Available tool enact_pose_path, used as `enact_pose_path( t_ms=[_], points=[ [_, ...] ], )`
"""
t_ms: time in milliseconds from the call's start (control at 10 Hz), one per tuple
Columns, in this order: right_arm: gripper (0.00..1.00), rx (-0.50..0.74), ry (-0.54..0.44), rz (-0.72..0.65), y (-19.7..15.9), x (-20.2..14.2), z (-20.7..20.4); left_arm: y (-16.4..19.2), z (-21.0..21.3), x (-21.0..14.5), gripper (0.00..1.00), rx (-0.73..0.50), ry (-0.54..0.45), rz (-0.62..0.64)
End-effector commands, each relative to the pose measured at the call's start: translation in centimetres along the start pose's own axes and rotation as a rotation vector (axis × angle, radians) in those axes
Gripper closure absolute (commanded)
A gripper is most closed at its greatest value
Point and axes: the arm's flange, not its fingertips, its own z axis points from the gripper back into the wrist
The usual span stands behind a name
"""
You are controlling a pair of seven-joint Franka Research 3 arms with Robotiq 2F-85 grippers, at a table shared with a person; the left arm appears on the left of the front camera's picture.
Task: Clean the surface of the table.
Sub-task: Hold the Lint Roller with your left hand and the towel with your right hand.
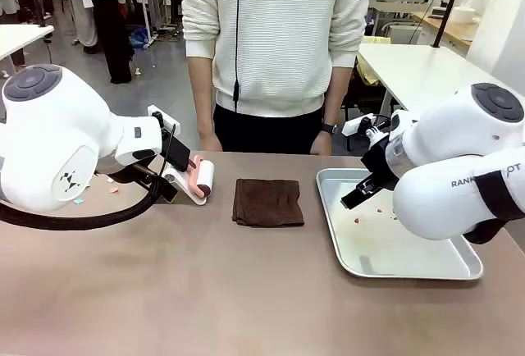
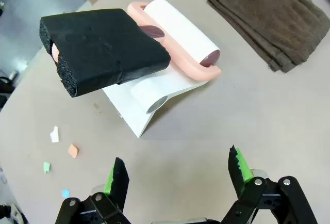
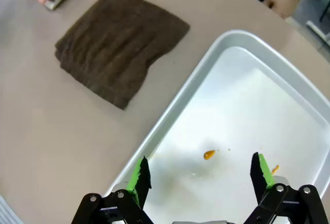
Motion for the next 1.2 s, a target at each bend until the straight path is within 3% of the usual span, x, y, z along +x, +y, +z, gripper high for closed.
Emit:
enact_pose_path(
  t_ms=[0, 1100],
  points=[
    [0.0, 0.0, 0.0, 0.0, 0.0, 0.0, 0.0, 0.0, 0.01, 0.0, 0.0, 0.0, 0.0, 0.0],
    [0.0, 0.0, 0.0, 0.0, 0.0, 0.0, 0.0, 0.0, 0.01, 0.0, 0.0, 0.0, 0.0, 0.0]
  ],
)
